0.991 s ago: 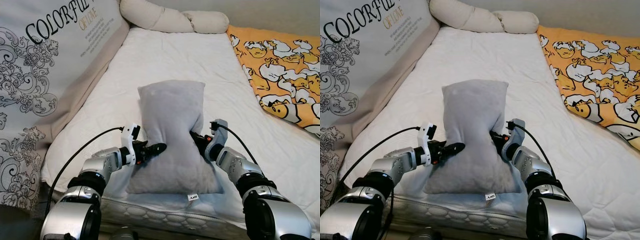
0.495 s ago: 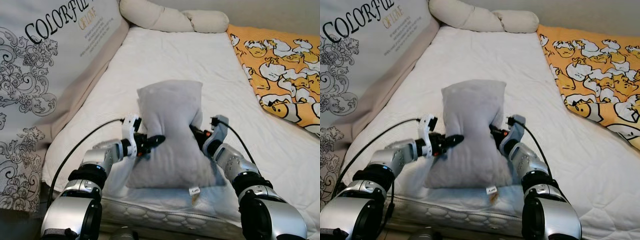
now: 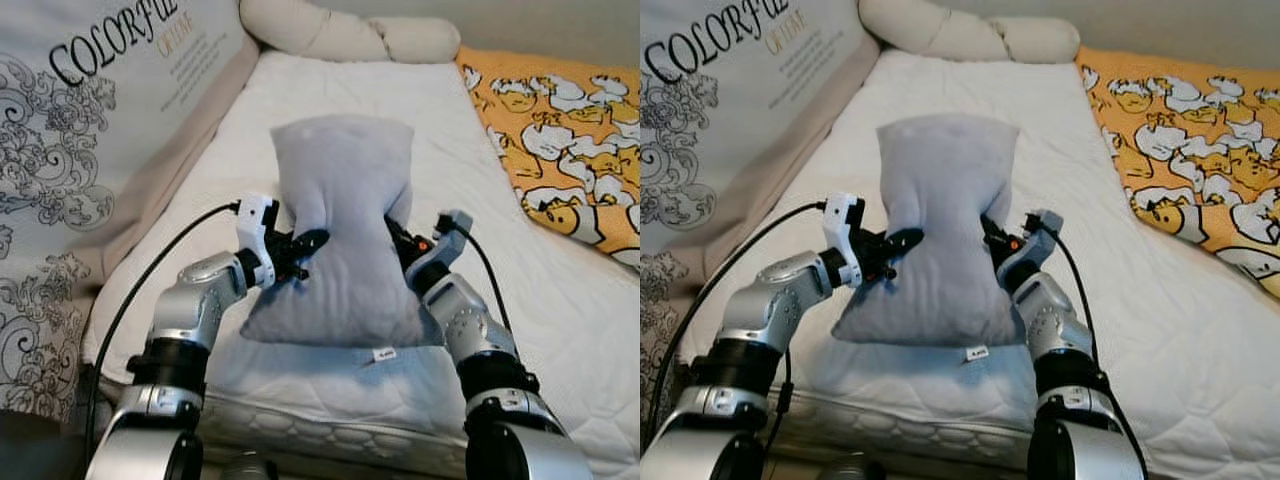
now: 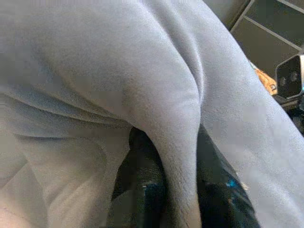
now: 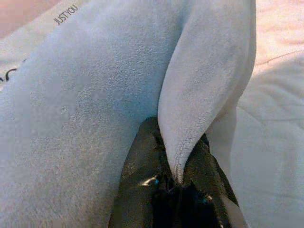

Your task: Clean up the room

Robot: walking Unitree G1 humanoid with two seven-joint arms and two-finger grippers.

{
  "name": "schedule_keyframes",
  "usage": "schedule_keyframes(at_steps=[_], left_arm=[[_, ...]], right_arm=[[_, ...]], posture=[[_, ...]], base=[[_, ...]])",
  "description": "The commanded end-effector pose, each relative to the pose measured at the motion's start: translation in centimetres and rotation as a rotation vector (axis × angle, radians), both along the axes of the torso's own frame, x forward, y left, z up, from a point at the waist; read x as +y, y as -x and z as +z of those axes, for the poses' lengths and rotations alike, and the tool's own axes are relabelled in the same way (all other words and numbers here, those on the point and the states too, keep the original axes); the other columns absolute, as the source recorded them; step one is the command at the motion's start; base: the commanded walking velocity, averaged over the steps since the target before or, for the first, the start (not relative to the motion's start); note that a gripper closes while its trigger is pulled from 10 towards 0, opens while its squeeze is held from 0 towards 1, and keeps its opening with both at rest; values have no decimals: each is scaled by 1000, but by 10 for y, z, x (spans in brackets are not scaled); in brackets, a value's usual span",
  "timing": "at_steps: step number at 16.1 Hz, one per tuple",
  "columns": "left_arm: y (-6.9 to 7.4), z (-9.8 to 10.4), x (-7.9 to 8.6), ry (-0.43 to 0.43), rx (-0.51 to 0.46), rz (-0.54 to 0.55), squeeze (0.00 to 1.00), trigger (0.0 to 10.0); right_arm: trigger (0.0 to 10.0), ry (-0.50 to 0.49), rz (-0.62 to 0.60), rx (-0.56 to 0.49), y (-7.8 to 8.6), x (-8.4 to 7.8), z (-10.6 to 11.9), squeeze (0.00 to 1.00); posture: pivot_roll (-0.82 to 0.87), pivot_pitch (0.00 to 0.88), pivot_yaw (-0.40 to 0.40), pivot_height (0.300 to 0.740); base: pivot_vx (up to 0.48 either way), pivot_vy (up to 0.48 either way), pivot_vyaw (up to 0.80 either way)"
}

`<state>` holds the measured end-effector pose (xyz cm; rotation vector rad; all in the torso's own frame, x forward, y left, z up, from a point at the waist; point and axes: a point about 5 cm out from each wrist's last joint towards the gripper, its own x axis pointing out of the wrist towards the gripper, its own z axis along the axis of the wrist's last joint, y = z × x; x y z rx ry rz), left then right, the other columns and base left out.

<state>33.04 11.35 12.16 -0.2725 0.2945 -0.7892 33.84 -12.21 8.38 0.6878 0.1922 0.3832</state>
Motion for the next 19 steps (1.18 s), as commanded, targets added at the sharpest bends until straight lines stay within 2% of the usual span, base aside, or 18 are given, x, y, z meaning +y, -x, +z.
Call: schedule_keyframes(at_steps=[1,6,7,9,10,11,13,14,16,19], left_arm=[[1,11,-15,18,-37,-36,0,0],[7,16,-12,-15,-51,28,0,0],[7,16,-12,-17,-42,36,0,0],[5,15,-11,-49,-54,74,0,0],[3,19,-11,-96,-116,119,0,10000],[2,21,-11,-115,-109,138,0,10000],[3,30,-9,-91,-193,148,0,10000],[3,33,-9,-81,-202,153,0,10000],[5,34,-8,-111,-213,156,0,10000],[6,34,-5,-166,-233,166,0,10000]], right_arm=[[0,-25,55,-45,-1,14,10,0],[0,-41,-66,-33,3,5,11,0],[0,-73,-88,8,3,2,8,0],[0,-55,-121,9,5,-2,9,0],[8039,27,-164,5,7,-9,8,0],[9882,46,-185,17,9,-12,7,0],[10000,57,-152,-3,13,-8,8,0],[10000,55,-133,-12,15,-4,9,0],[10000,98,-119,-8,17,2,7,0],[10000,88,-133,1,18,2,7,0]], posture=[[0,0,-9,740],[-7,0,2,740],[-15,0,9,740],[-17,0,8,740],[-8,0,-4,740],[-4,0,-7,740],[5,0,-12,740],[11,0,-10,740],[14,0,-8,740],[16,0,-13,740]], base=[[0,0,0],[0,0,0],[0,0,0],[0,0,0],[0,0,0],[0,0,0],[0,0,0],[0,0,0],[0,0,0],[0,272,-642]])
